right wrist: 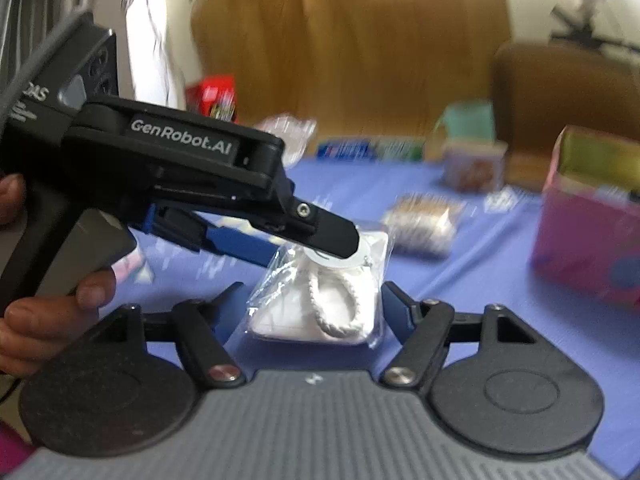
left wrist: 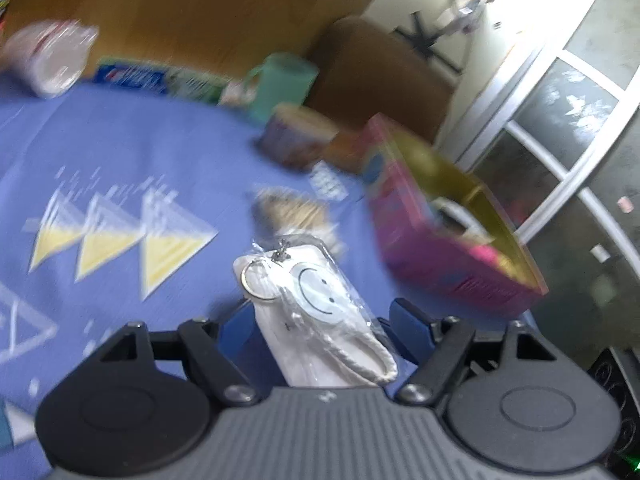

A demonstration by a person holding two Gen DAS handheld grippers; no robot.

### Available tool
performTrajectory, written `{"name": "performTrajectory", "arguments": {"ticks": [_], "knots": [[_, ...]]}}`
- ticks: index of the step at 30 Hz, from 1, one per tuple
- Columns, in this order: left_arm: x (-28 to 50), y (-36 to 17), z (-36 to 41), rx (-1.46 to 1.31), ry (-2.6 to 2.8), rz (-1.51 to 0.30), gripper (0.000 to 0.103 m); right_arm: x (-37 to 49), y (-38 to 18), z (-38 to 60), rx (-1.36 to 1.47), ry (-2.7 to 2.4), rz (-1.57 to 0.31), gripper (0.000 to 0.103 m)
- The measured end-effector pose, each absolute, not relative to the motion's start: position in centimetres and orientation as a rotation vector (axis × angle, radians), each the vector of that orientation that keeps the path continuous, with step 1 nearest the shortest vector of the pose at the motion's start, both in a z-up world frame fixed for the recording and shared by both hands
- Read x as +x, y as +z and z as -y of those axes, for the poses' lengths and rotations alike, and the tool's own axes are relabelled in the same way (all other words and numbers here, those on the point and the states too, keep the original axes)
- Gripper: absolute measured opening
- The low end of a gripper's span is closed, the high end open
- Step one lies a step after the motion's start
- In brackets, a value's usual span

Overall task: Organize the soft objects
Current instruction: 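Carry the smiley-face bag with the left gripper into the pink tin and release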

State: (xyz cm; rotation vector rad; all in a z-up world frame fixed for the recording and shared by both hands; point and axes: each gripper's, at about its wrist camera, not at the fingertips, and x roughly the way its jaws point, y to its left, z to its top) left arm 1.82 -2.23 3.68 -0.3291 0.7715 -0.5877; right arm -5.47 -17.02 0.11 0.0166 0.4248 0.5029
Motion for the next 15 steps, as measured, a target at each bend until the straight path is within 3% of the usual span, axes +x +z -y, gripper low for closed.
{"name": "performTrajectory", "arguments": {"ticks": [1,11,15], "knots": [[2.1,4.4,2.9,-0.331,-0.628,-0.763,0.072,-5.6,0.7,17.5,0.021,0.482,-0.39,0.067],[5.3,10.7,15.2,-0.176,-0.815,-0.615,0.073,-4.8,4.7,24.5,0.036,0.207,-0.202,0.066],[7.2,10.7,20.0,-0.099,-0.807,-0.581,0.094,-2.7,5.3,27.9,0.018,0.091,-0.169,0.068]]}}
